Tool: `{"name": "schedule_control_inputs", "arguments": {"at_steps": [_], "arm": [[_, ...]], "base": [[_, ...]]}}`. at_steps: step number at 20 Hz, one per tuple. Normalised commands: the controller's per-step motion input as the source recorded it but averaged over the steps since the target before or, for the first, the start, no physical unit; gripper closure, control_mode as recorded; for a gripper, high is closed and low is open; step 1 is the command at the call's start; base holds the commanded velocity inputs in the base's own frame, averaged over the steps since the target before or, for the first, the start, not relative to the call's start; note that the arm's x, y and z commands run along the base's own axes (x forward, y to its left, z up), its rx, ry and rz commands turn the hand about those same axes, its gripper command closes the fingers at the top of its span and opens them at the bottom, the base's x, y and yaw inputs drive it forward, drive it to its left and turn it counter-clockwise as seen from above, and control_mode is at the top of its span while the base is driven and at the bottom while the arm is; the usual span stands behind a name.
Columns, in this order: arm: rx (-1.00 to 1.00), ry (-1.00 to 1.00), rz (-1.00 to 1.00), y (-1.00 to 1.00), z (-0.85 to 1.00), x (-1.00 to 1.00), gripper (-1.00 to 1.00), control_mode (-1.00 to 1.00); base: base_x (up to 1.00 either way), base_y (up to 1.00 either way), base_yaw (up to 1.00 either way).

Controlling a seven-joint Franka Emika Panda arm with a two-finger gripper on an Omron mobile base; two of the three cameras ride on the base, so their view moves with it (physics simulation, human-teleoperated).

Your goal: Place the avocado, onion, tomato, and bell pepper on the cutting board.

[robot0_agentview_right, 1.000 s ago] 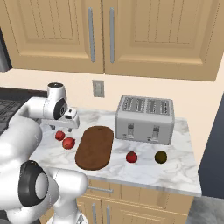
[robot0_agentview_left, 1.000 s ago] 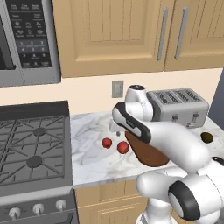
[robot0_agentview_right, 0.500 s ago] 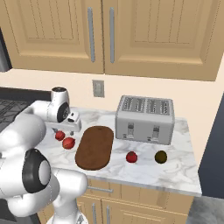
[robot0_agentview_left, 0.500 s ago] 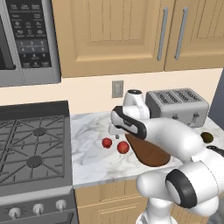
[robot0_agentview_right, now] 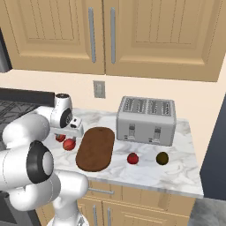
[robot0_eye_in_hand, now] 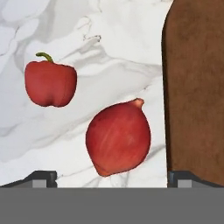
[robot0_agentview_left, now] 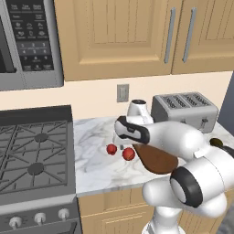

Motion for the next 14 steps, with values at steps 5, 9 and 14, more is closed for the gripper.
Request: {"name": "schedule_control_inputs", "arguments": {"at_steps": [5, 9, 14], "arm": [[0.0, 0.02, 0.0, 0.0, -0.3, 0.01, -1.0, -1.0], [0.0, 0.01, 0.0, 0.0, -0.27, 0.02, -1.0, -1.0], [0.0, 0.02, 0.0, 0.0, -0.3, 0.02, -1.0, -1.0]], "base": [[0.0, 0.0, 0.0], [0.0, 0.0, 0.0], [0.0, 0.0, 0.0]]}}
